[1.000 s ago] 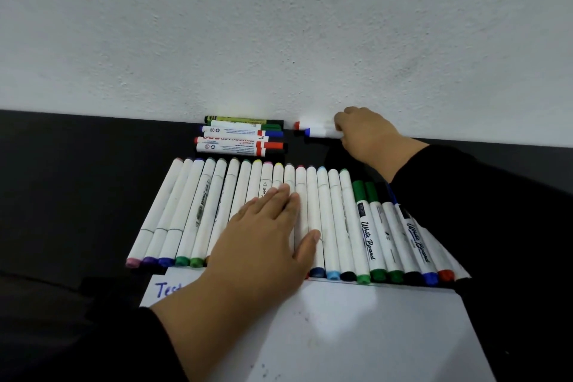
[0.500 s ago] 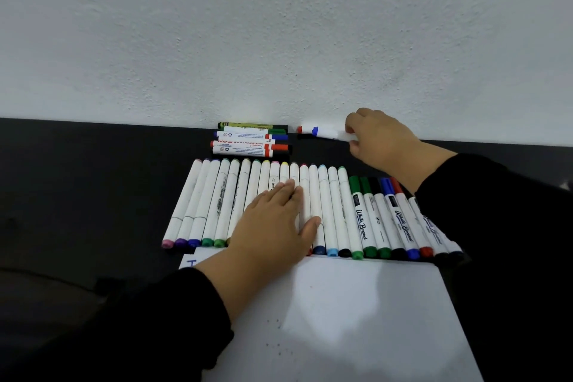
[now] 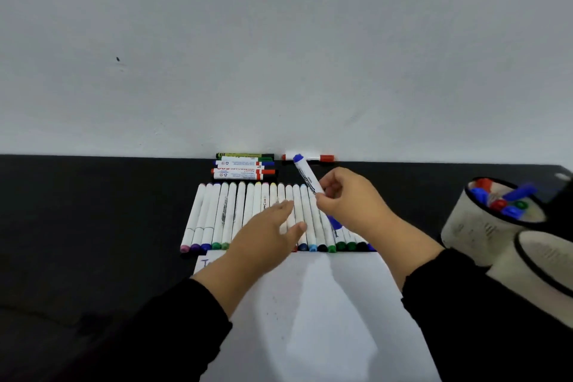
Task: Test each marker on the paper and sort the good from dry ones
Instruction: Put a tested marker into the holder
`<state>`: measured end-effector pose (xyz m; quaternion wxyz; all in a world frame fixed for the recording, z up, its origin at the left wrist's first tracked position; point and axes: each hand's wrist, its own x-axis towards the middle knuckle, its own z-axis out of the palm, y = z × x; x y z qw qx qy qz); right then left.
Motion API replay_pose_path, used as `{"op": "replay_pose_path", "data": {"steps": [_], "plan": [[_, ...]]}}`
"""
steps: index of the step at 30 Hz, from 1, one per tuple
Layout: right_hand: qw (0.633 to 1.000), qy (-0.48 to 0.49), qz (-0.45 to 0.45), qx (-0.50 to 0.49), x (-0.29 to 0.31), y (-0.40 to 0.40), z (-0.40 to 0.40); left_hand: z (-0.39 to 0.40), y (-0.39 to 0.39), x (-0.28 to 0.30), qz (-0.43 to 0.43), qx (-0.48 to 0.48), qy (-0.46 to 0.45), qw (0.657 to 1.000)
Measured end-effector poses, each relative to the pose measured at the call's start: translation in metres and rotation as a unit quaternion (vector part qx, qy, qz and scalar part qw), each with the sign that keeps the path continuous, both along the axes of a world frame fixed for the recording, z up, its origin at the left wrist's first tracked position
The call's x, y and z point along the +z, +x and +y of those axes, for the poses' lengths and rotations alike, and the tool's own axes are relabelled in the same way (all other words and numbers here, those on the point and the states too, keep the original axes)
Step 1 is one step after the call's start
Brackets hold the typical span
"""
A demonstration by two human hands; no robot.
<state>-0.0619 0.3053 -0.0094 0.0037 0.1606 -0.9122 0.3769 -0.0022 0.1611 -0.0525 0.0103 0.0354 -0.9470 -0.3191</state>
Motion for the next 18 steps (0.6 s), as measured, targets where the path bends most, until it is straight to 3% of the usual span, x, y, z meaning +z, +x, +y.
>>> {"op": "replay_pose_path", "data": {"steps": [6, 10, 14, 18], "plan": [[0.964, -0.231, -0.125, -0.034, 0.001, 0.067, -0.018, 0.009, 0.071, 0.012, -0.056, 0.069, 0.238, 0.967], [0.942, -0.283, -0.173, -0.047, -0.002, 0.108, -0.023, 0.004, 0.113, 0.014, -0.067, 0.133, 0.372, 0.916], [0.928, -0.316, -0.193, -0.047, -0.008, 0.138, -0.029, -0.003, 0.14, 0.016, -0.074, 0.169, 0.356, 0.916], [0.952, -0.249, -0.158, -0.078, -0.016, 0.154, -0.04, -0.01, 0.159, 0.013, -0.088, 0.164, 0.31, 0.933]]}}
